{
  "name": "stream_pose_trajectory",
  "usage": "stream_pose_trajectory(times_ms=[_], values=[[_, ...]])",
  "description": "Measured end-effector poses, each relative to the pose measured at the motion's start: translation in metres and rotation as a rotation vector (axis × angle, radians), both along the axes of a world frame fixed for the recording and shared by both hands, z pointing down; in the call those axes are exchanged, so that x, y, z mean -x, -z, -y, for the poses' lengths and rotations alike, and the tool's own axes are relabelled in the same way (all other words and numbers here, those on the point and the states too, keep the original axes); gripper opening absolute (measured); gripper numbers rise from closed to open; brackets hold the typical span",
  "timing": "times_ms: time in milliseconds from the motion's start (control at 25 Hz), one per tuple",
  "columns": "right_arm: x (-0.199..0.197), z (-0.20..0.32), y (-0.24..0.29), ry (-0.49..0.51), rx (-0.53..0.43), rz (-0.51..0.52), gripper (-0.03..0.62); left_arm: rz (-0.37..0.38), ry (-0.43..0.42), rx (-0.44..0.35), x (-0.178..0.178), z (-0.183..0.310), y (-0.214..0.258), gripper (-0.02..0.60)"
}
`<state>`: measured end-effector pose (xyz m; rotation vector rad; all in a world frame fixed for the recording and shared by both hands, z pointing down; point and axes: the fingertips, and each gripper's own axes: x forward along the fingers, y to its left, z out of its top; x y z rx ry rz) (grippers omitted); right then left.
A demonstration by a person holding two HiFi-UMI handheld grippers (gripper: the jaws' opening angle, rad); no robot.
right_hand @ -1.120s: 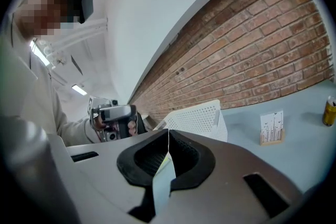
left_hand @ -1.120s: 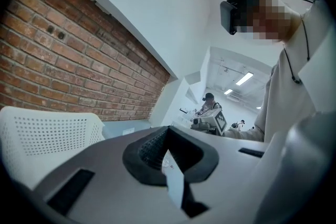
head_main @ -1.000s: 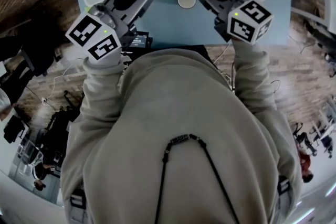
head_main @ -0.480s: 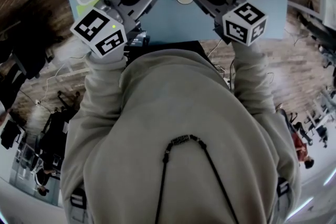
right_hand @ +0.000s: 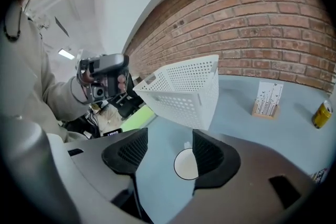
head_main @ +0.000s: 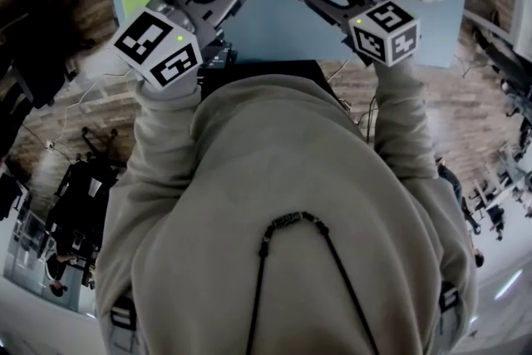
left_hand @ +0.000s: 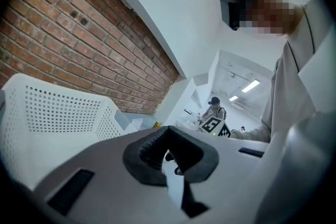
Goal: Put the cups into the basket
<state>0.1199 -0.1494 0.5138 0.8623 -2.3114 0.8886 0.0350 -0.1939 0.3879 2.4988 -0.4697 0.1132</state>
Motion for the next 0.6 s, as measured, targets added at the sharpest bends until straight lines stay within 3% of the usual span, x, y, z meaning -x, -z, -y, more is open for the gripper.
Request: stream_pose_trajectory(times_ms=[360,520,600], values=[[-0.009,0.001,-0.058,0.050,0.038,-0.156,0.351,-0.030,0.043,0.049,0.008,0.006,-0.002,-0.003],[-0.021,-0.001,-0.088,0.091,0.040,-0.287,0.379,0.047,0.034,0.020,0.006,0.005,-0.004,-0.003],[-0.025,-0.002,-0.101,0.102,0.049,-0.320,0.390,0.045,0.035,0.029,0.006,0.006,-0.007,-0.003]])
